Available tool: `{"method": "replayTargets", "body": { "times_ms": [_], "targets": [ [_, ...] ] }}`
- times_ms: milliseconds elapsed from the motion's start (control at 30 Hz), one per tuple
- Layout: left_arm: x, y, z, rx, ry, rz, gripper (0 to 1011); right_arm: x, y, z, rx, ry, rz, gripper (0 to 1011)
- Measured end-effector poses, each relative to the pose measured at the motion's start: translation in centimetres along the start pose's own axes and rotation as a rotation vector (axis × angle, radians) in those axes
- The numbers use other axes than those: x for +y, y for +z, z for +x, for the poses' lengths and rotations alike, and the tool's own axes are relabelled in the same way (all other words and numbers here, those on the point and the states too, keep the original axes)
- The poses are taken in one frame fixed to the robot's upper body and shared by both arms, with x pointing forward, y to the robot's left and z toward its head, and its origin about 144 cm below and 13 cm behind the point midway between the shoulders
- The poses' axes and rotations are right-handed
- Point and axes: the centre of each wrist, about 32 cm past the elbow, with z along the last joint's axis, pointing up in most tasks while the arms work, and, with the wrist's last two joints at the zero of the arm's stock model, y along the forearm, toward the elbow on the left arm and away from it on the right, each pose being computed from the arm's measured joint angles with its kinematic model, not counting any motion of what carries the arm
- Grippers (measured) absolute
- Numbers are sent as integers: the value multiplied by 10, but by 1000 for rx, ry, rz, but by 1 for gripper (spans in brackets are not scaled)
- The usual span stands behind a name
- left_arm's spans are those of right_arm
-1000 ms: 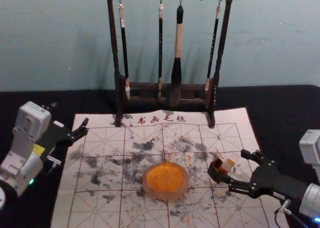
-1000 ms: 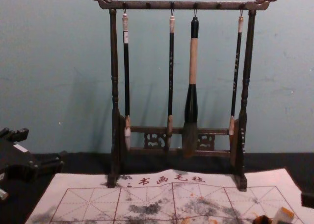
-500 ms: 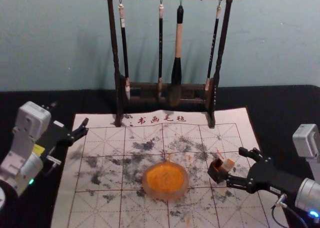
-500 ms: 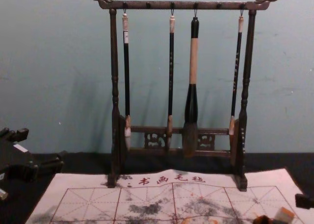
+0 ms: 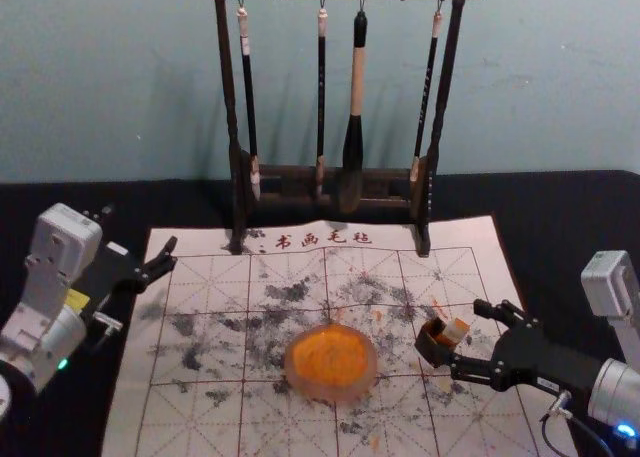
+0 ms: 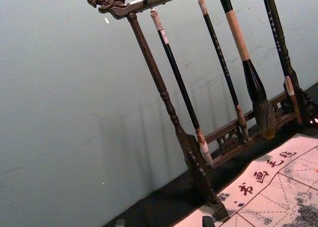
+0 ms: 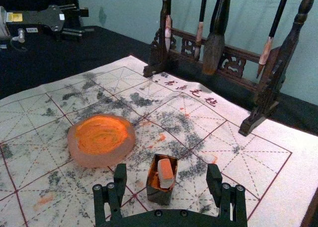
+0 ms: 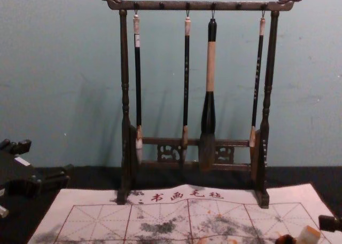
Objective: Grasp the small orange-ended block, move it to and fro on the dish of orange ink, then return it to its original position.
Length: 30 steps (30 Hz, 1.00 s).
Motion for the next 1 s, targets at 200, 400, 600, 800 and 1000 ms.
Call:
{"method": "replayTargets", "body": {
  "times_ms": [200, 400, 600, 800, 1000],
  "targets": [
    [0, 0, 0, 0, 0, 0, 1001, 0, 0, 0, 0, 10, -2, 1000],
    [0, 0, 0, 0, 0, 0, 1001, 0, 0, -1, 0, 11, -3, 1002],
    [0, 0, 0, 0, 0, 0, 1001, 0, 0, -1, -1, 11, -3, 1002],
    [0, 0, 0, 0, 0, 0, 1001, 0, 0, -1, -1, 10, -3, 1000],
    [0, 0, 0, 0, 0, 0, 1001, 0, 0, -1, -2, 10, -2, 941]
  ]
}}
